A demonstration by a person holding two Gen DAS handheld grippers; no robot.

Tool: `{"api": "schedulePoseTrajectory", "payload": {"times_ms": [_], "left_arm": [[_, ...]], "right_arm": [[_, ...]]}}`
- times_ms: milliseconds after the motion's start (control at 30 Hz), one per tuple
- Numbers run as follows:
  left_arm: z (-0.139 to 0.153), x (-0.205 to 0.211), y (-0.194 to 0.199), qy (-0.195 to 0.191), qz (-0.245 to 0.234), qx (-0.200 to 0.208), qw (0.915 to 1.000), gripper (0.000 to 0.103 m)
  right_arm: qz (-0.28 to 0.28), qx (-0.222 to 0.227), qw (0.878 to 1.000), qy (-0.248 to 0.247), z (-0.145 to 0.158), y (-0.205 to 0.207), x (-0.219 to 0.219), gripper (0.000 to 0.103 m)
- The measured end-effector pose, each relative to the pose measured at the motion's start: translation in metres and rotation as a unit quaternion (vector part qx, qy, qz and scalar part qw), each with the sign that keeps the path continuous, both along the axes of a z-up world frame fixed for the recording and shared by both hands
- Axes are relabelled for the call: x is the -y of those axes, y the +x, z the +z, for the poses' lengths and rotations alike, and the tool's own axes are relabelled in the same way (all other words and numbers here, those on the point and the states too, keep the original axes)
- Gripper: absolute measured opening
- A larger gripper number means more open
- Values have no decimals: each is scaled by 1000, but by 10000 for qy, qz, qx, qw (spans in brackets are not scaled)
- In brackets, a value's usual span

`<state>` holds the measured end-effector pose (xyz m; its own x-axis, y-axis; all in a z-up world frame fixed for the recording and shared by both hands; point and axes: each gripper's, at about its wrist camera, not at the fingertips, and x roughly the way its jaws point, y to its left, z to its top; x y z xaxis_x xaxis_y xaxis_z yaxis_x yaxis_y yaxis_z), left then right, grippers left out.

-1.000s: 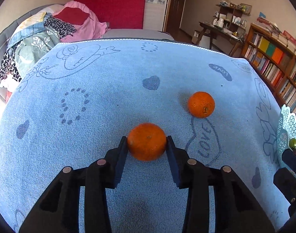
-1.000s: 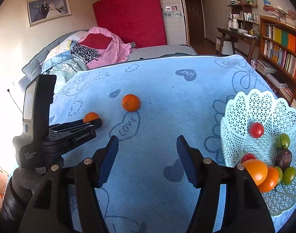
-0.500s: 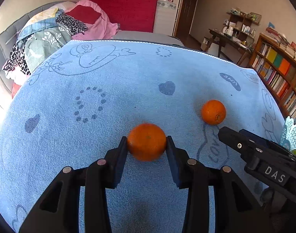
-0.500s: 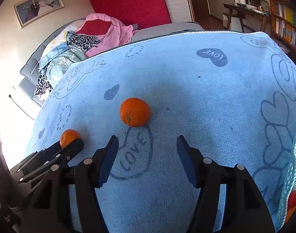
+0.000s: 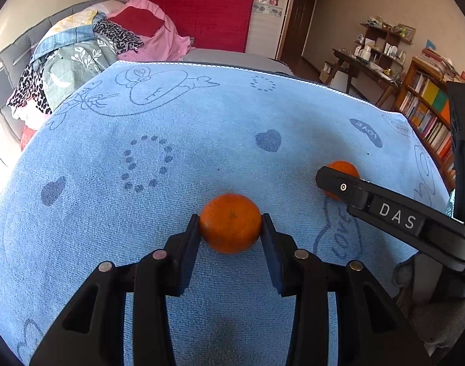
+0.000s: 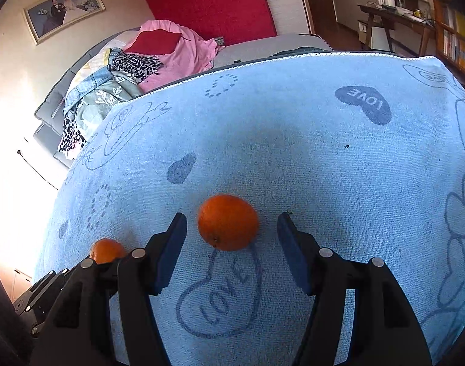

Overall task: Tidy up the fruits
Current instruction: 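Grasp the smaller orange with the right tool while the left tool holds its orange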

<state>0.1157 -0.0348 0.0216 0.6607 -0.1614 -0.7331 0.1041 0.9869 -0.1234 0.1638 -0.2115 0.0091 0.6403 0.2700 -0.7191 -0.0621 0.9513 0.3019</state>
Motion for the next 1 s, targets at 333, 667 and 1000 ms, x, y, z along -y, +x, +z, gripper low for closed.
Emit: {"api": "schedulePoseTrajectory", "payload": {"times_ms": [333, 667, 1000], "left_arm": [[0, -1, -1, -30, -1, -7, 10000, 40], [0, -1, 0, -28, -2, 8, 10000, 40], [3, 0, -6, 66, 31, 129, 9999, 40]], "right_arm": [[123, 124, 9974, -704, -4, 3, -22, 40], [-32, 124, 9981, -603, -4, -15, -16, 39], [-197, 181, 9984, -505, 6, -44, -8, 40]]}}
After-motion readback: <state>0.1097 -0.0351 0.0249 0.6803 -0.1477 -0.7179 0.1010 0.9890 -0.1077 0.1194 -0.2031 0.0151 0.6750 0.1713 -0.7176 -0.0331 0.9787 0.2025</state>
